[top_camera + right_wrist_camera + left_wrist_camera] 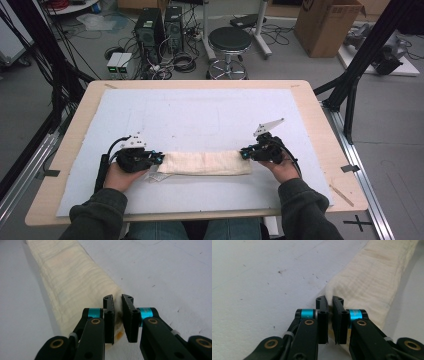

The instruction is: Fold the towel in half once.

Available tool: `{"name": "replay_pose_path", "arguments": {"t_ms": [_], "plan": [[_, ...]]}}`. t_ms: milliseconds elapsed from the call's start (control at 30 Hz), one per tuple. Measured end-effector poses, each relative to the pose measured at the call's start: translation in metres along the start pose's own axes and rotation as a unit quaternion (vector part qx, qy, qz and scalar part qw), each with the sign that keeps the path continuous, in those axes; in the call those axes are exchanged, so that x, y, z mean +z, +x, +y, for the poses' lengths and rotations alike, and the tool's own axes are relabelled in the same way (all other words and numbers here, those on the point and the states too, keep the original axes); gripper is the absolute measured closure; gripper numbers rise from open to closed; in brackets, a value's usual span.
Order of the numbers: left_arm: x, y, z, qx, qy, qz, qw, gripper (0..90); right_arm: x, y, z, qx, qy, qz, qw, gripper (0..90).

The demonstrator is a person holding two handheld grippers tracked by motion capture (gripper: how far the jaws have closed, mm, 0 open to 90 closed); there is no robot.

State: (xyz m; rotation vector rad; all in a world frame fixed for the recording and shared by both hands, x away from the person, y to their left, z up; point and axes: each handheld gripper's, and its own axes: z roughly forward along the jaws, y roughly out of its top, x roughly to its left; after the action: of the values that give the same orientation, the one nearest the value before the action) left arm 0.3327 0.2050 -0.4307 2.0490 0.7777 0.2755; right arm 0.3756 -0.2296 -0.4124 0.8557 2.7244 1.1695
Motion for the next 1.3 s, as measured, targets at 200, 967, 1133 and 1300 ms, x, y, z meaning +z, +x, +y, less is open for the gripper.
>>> {"name": "replay_pose_path", "arguments": {"t_ms": [200, 967, 1133, 1300], "plan": [[-0.001, 0.004, 0.001, -0.008, -0.009, 0.004, 0.9999, 83.5, 0.000, -0.003, 0.007, -0.003, -0.001, -0.004, 1.0000, 81.2], [0.014, 0.042, 0.022, -0.035, -0.032, 0.054, 0.9974, 83.4, 0.009, -0.036, 0.048, 0.005, -0.014, -0.035, 0.9993, 81.2], [0.020, 0.050, 0.019, -0.049, -0.035, 0.064, 0.9962, 83.4, 0.018, -0.045, 0.050, 0.019, -0.016, -0.037, 0.9990, 81.2], [0.025, 0.055, 0.017, -0.048, -0.030, 0.075, 0.9956, 83.3, 0.026, -0.050, 0.050, 0.022, -0.013, -0.043, 0.9987, 81.0]]}}
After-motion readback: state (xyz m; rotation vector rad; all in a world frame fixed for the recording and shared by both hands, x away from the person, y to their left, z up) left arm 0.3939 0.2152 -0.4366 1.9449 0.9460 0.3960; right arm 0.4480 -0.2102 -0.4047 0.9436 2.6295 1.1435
